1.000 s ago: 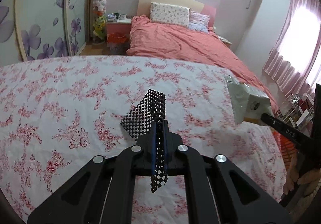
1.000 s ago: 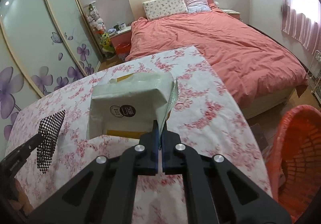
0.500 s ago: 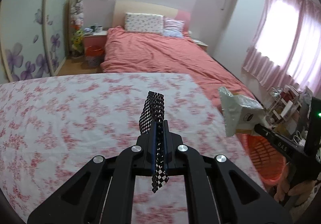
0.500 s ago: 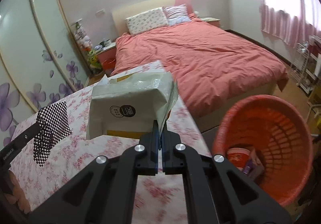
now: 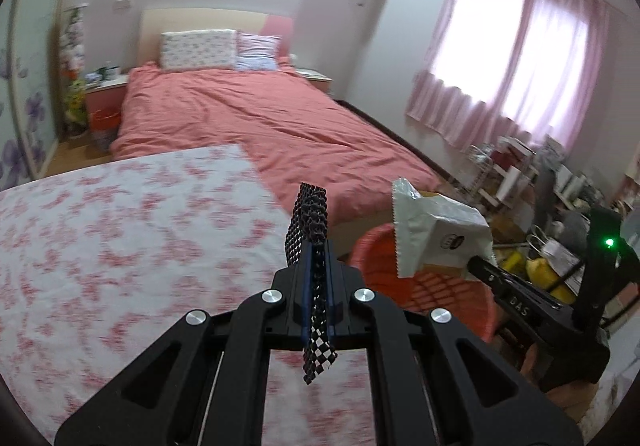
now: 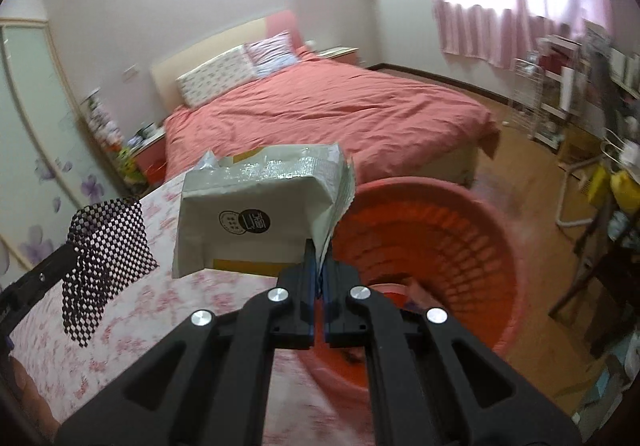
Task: Collect trash
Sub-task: 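Carry mesh pad and wipes packet over the orange basket and open both grippers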
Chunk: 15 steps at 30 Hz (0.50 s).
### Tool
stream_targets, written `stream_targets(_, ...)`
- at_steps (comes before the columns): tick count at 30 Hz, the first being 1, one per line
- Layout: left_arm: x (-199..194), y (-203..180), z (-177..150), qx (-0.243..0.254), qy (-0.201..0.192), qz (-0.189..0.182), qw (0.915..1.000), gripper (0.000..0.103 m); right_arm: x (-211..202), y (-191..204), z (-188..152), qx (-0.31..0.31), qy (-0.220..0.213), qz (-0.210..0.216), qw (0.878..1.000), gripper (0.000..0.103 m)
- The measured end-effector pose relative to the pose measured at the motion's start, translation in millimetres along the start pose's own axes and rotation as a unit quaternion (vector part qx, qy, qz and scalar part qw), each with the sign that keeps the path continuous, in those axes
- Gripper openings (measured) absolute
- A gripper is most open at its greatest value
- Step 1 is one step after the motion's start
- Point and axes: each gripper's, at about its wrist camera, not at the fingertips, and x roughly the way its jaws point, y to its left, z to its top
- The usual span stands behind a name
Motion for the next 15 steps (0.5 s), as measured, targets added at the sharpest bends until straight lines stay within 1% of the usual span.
stream_targets(7, 20.2, -49.6, -3.7, 0.026, 0.013, -0.043, 0.9987, 0.006, -18.1, -59.3, 3.0, 0.044, -0.020, -0.041, 0.998, 0.004)
stream_targets(12, 37.0, -83.6, -9.1, 0.041, 0.026, -0.066, 0.9966, 0.006, -21.3, -87.3, 2.6, 0.058, -0.026, -0.067, 0.996, 0.004)
stream_targets(15, 44.1, -96.6, -11.8, 0.048, 0.033, -0.074, 0.9955, 0.006, -22.6, -102.7, 0.4, 0.066, -0.028, -0.078, 0.994, 0.004)
